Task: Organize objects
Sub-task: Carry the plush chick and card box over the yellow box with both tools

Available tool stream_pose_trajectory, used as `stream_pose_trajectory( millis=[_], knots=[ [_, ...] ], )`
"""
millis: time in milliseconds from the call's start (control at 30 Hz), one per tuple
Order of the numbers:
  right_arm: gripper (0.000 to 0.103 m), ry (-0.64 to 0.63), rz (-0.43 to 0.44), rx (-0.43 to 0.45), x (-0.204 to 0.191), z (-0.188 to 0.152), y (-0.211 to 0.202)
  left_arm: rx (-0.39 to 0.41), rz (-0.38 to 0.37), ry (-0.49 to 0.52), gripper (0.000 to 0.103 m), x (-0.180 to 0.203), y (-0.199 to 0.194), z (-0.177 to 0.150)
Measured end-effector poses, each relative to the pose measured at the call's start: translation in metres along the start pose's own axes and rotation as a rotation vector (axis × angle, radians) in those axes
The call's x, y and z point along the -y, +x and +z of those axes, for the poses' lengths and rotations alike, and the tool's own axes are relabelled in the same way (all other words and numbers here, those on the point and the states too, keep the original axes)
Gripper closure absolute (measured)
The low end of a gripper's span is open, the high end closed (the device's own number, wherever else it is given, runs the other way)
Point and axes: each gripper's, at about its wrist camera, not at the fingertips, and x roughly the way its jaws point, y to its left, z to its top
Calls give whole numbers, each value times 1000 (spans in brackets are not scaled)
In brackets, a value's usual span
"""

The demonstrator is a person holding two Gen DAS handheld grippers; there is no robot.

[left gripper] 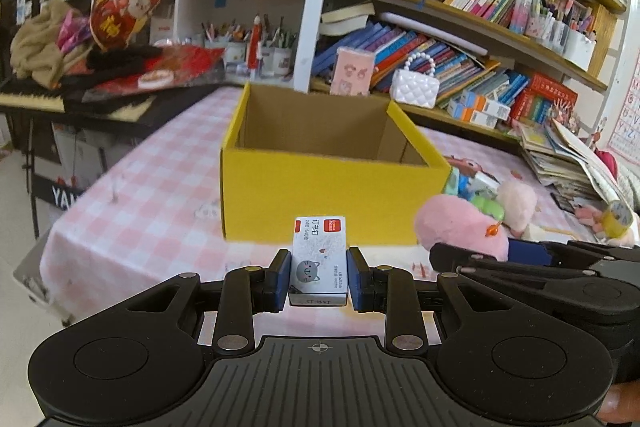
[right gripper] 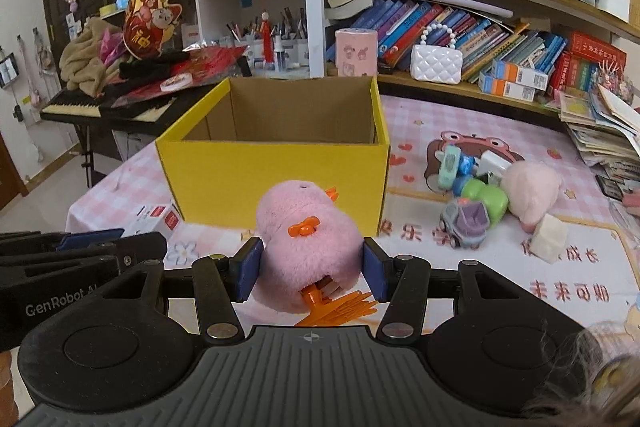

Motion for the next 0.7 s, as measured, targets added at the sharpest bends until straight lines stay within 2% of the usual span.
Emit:
stream_pose_trajectory(
  millis=[467, 700],
  knots=[
    [53, 41, 67, -7, 10, 53, 45, 31, 38, -12, 75, -1, 30, 55],
    [53, -3, 81, 74, 16, 89, 61, 72, 55, -7, 75, -1, 45, 84]
  ],
)
